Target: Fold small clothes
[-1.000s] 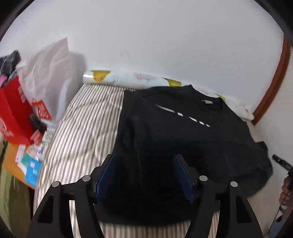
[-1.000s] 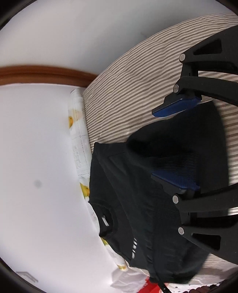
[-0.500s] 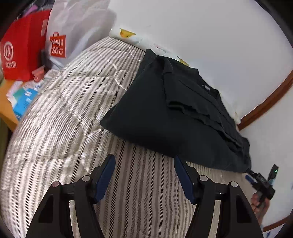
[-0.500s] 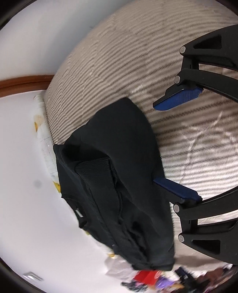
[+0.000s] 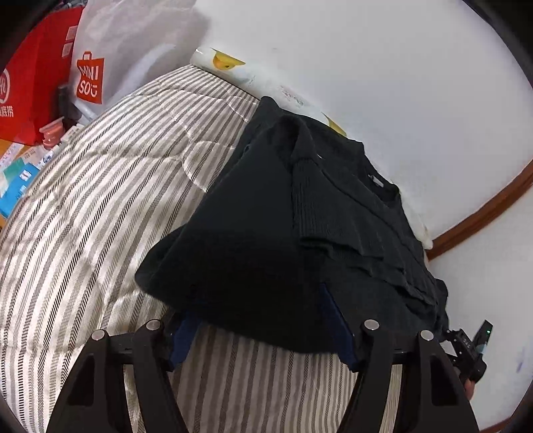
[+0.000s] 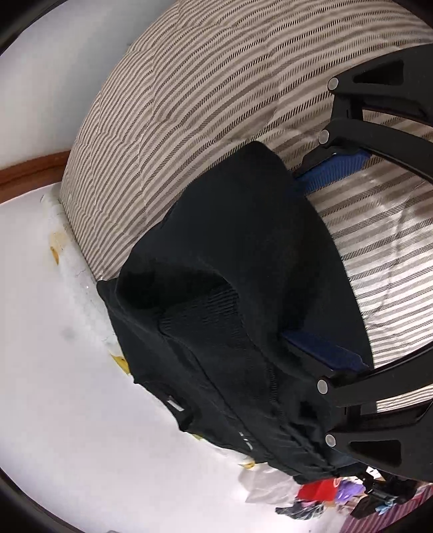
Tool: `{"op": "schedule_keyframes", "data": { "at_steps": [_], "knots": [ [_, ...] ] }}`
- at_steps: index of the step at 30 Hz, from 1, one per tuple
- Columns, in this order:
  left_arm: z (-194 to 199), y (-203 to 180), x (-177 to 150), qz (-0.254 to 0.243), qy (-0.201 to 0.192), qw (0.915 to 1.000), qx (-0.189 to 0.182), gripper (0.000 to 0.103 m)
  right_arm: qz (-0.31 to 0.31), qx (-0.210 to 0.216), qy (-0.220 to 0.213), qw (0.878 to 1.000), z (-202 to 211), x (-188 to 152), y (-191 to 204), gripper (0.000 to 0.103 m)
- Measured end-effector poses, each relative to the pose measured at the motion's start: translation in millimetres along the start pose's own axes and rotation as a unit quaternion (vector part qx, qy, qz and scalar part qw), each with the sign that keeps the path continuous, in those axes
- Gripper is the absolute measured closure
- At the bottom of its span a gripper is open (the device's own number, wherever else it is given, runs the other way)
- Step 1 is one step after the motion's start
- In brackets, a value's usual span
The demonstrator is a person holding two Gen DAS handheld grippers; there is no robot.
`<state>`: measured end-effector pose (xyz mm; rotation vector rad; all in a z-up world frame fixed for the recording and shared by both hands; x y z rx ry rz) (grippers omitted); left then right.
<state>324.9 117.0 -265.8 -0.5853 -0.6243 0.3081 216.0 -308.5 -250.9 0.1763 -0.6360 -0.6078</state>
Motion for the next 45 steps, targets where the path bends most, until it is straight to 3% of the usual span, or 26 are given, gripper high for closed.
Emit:
{"op": "schedule_keyframes", "data": {
  "at_steps": [2,3,4,6,10,23,38,41,45],
  "knots": [
    [-2,4,1,-0.005,0.000,0.9997,0.026,0.076,0.004,0.002,-0.008,1.000,0,1,0,0.023],
    [-3,6,0,-0.003,0.004,0.9996,0.027,0.085,0.007,0.002,-0.012,1.000,0,2,-1,0.032],
    [-4,6,-1,0.005,0.007,0.9999,0.015,0.094,0.012,-0.001,-0.018,1.000,1,2,-2,0.055],
    [1,6,-1,0.008,-0.001,0.9999,0.013,0.096,0.015,0.014,-0.018,1.000,3,1,-3,0.074],
    [15,-2,-6,-0.016,-0.008,0.9997,0.019,0.096,0.020,0.033,-0.023,0.999,15,-2,-6,0.088],
    [75,-3,-69,-0.060,0.001,0.9965,0.058,0.096,0.075,0.034,-0.017,0.997,73,-54,-20,0.090],
    [109,1,-116,-0.077,0.000,0.9947,0.068,0.095,0.112,-0.012,-0.027,0.993,101,-108,-38,0.089],
    [111,3,-121,-0.086,0.008,0.9930,0.081,0.093,0.115,-0.036,-0.024,0.992,106,-111,-44,0.082],
    [122,-2,-131,-0.122,0.022,0.9873,0.099,0.083,0.138,-0.061,-0.053,0.987,132,-111,-48,0.075]
  ]
}}
Point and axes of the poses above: each gripper's, at about its wrist camera, not at the fingertips, and z roughly against the way its jaws point, y to its left, x to its top, the point moved 9 cm from there along -z, roughly the way its jaws point, and after that the axes turned 6 degrees about -x, right-handed, at the moved point
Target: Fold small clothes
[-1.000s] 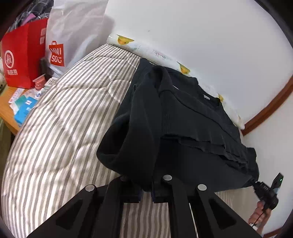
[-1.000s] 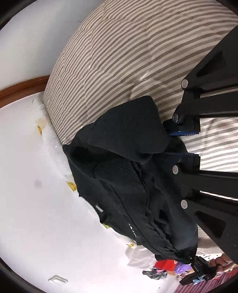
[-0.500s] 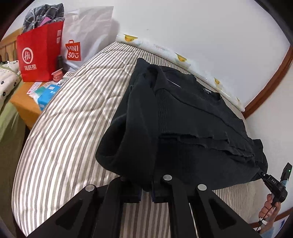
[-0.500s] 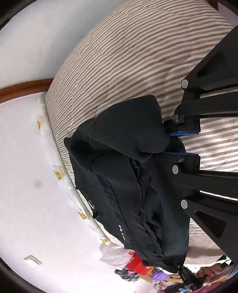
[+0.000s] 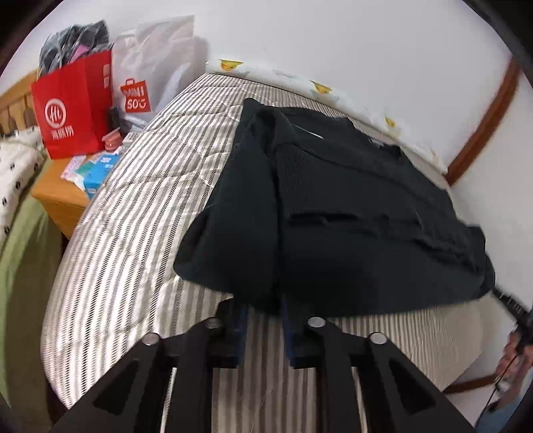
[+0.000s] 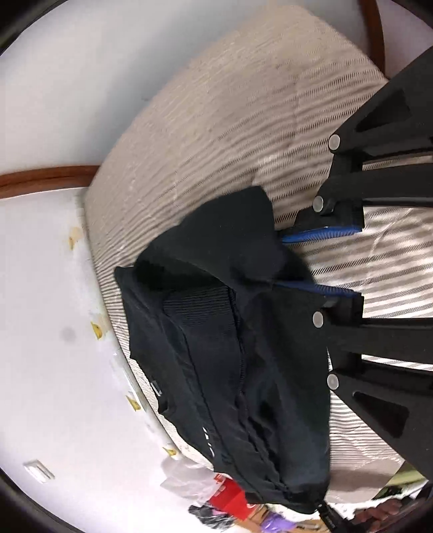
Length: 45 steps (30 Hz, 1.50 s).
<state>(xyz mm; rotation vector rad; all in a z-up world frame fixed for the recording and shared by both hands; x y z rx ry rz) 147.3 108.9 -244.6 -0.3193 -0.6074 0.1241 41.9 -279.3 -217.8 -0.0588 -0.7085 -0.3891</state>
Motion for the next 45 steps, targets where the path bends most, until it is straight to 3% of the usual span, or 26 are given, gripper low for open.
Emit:
{"op": "schedule_keyframes", "data": {
  "at_steps": [4,6,12,14,16,21,26,35,45],
  "knots": [
    [25,-14,1,-0.028,-0.025,0.9992,-0.014,0.076,0.032,-0.009,-0.049,0.998,29,14,7,0.064],
    [35,-25,7,-0.017,-0.033,0.9977,-0.057,0.074,0.046,-0.003,-0.064,0.997,37,21,19,0.062],
    [34,-51,19,-0.043,-0.039,0.9957,-0.072,0.071,0.081,0.052,-0.051,0.994,16,26,70,0.060],
    [23,-55,19,-0.049,-0.032,0.9961,-0.065,0.071,0.087,0.057,-0.033,0.994,-2,21,81,0.068],
    [12,-56,19,-0.054,-0.023,0.9965,-0.059,0.071,0.086,0.051,-0.002,0.995,-26,14,84,0.086],
    [-12,-51,21,-0.052,-0.003,0.9971,-0.056,0.071,0.074,0.041,0.014,0.996,-52,4,74,0.094],
    [-27,-46,24,-0.051,0.011,0.9973,-0.052,0.080,0.072,0.028,0.002,0.997,-54,9,73,0.097],
    [-43,-53,47,-0.089,-0.006,0.9960,-0.004,0.081,0.099,-0.016,-0.025,0.995,-63,26,82,0.097],
    [-60,-60,99,-0.088,-0.030,0.9955,-0.015,0.081,0.098,-0.019,-0.015,0.995,-90,69,95,0.096]
  ]
}}
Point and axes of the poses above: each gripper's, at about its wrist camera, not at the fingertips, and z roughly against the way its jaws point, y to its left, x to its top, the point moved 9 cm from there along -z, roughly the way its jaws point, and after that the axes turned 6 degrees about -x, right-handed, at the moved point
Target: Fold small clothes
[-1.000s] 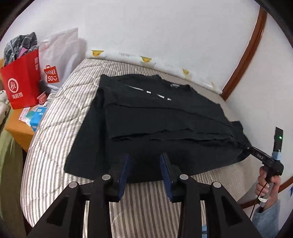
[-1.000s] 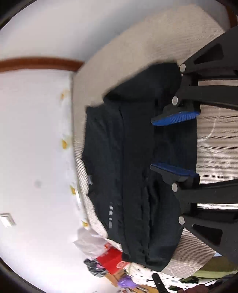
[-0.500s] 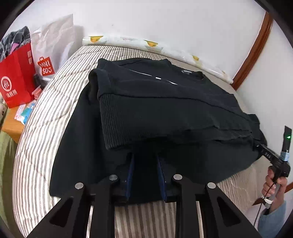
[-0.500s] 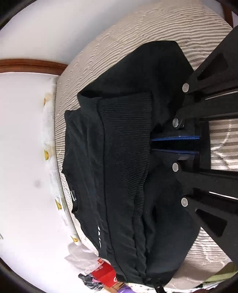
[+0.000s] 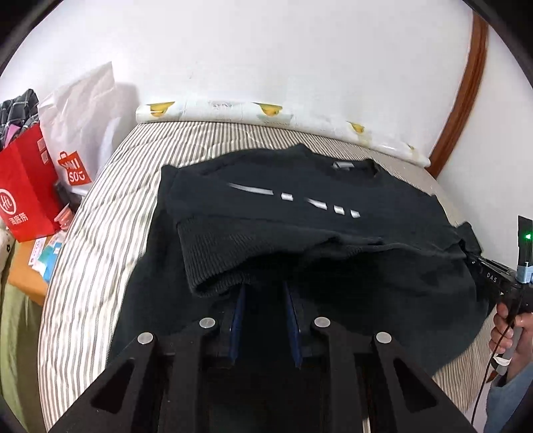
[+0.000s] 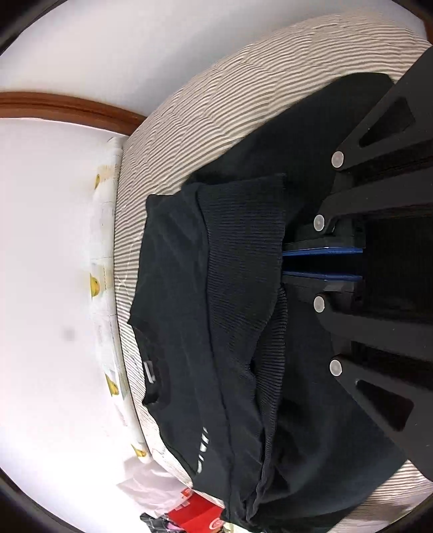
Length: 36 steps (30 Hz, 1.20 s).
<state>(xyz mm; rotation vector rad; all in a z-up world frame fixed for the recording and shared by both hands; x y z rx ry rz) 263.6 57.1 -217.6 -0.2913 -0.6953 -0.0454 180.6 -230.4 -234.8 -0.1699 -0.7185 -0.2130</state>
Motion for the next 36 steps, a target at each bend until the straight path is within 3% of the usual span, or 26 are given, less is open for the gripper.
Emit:
{"op": "schedule_keyframes", "data": {
  "at_steps": [4,7,14,16,17,18,19,20,23,27,29,32,34,35,36],
  "knots": [
    [-23,6,22,0.008,0.004,1.0000,0.002,0.081,0.006,-0.012,0.005,1.000,-17,23,4,0.096],
    [-37,10,39,0.007,0.004,1.0000,0.003,0.081,0.007,-0.048,0.023,0.999,-39,41,0,0.096],
    [-54,28,67,0.030,0.009,0.9995,0.009,0.081,-0.017,-0.041,0.034,0.998,-63,78,-11,0.094],
    [-50,34,69,0.030,0.008,0.9995,0.011,0.080,-0.025,-0.056,0.031,0.998,-61,84,-23,0.087],
    [-47,36,68,0.028,0.008,0.9996,0.007,0.074,-0.029,-0.053,0.028,0.998,-59,86,-27,0.083],
    [-46,38,67,0.026,0.008,0.9996,0.002,0.069,-0.032,-0.042,0.024,0.998,-56,87,-31,0.069],
    [-46,40,67,0.023,0.012,0.9997,-0.003,0.053,-0.030,-0.030,0.022,0.999,-55,87,-32,0.049],
    [-48,41,66,0.017,0.019,0.9997,-0.007,0.041,-0.025,-0.024,0.017,0.999,-53,89,-34,0.042],
    [-54,45,70,-0.003,0.023,0.9997,-0.003,0.041,-0.004,-0.022,0.005,1.000,-52,92,-36,0.040],
    [-72,46,74,-0.017,0.047,0.9987,-0.012,0.042,0.012,0.016,0.028,0.999,-70,89,-27,0.040],
    [-82,48,73,-0.016,0.061,0.9979,-0.013,0.062,0.024,0.017,0.033,0.999,-78,88,-24,0.040],
    [-87,49,69,-0.010,0.071,0.9973,-0.016,0.078,0.037,0.024,0.039,0.998,-87,85,-16,0.043],
    [-84,47,67,-0.016,0.066,0.9977,-0.007,0.090,0.048,0.031,0.044,0.997,-91,83,-9,0.061],
    [-78,47,68,-0.015,0.055,0.9984,-0.003,0.091,0.059,0.021,0.037,0.997,-90,83,-7,0.062],
    [-73,47,69,-0.012,0.045,0.9989,-0.001,0.092,0.067,0.015,0.030,0.997,-88,84,-7,0.071]
  ]
}}
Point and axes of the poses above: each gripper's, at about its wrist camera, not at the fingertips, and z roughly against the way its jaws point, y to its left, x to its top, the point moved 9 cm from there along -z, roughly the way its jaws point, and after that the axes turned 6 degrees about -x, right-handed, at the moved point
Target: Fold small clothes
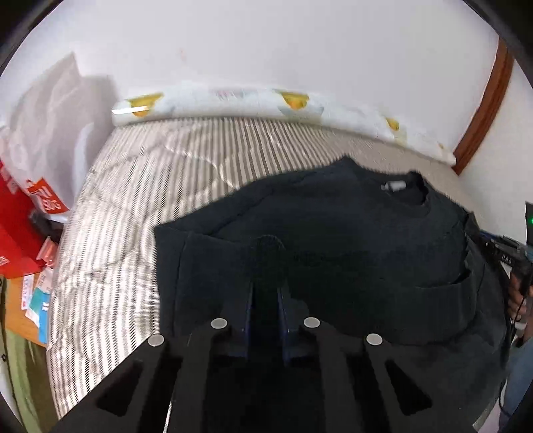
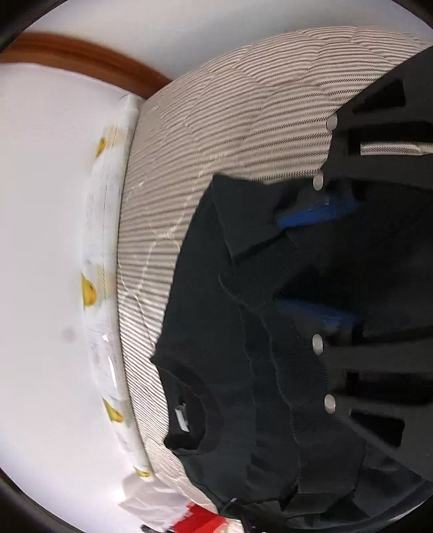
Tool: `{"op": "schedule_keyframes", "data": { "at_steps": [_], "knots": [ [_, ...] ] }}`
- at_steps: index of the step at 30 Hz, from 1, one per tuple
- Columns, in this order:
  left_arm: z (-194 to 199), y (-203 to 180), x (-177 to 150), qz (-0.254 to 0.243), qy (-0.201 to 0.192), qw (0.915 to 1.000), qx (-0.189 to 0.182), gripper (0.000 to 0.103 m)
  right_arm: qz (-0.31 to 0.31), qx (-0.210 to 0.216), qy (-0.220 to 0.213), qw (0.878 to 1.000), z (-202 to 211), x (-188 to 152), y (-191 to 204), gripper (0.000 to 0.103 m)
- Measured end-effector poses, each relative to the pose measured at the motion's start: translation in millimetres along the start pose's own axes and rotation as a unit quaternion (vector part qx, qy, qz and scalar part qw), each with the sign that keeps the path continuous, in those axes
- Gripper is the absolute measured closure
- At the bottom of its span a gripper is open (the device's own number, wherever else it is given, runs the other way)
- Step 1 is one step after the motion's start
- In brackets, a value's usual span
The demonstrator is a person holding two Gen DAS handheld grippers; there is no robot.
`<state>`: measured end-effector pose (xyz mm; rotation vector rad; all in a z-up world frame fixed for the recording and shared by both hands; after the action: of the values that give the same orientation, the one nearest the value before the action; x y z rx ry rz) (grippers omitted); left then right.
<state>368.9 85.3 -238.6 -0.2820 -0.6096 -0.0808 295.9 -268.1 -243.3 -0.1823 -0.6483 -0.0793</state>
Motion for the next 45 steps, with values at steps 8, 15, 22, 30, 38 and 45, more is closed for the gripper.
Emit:
{"op": "schedule_keyframes", "data": {
  "at_steps": [8,15,22,30,38,45],
  "knots": [
    [38,20,28,0.049,-0.080,0.9953,0.023,0.094,-0.050,0.015,-0.083,0.995,46,30,-23,0.090],
    [-1,35,47,0.067,-0.066,0.9949,0.035,0.095,-0.088,0.010,-0.061,0.994,8,49,-41,0.091],
    [-9,55,52,0.057,-0.073,0.9939,0.060,0.101,-0.091,-0.030,-0.024,0.995,-33,37,-54,0.091],
    [-19,32,44,0.040,-0.040,0.9981,0.026,0.100,-0.041,-0.032,-0.053,0.997,4,60,-28,0.059],
    [-6,15,30,0.058,-0.029,0.9972,-0.038,0.068,0.121,0.125,-0.025,0.984,13,53,101,0.043],
    [3,12,8,0.053,-0.015,0.9970,-0.054,0.065,0.164,0.104,0.034,0.980,-9,16,116,0.042]
  ]
}}
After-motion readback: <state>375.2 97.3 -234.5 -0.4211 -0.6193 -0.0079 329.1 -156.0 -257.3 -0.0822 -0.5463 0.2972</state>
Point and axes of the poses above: each gripper's, at about its wrist camera, not at the fingertips, and z roughly against the way its jaws point, y to its left, x to its top, the point moved 9 cm from there along -z, roughly the way its jaws point, and after that the axes turned 6 degrees about -x, right-handed, at the moved point
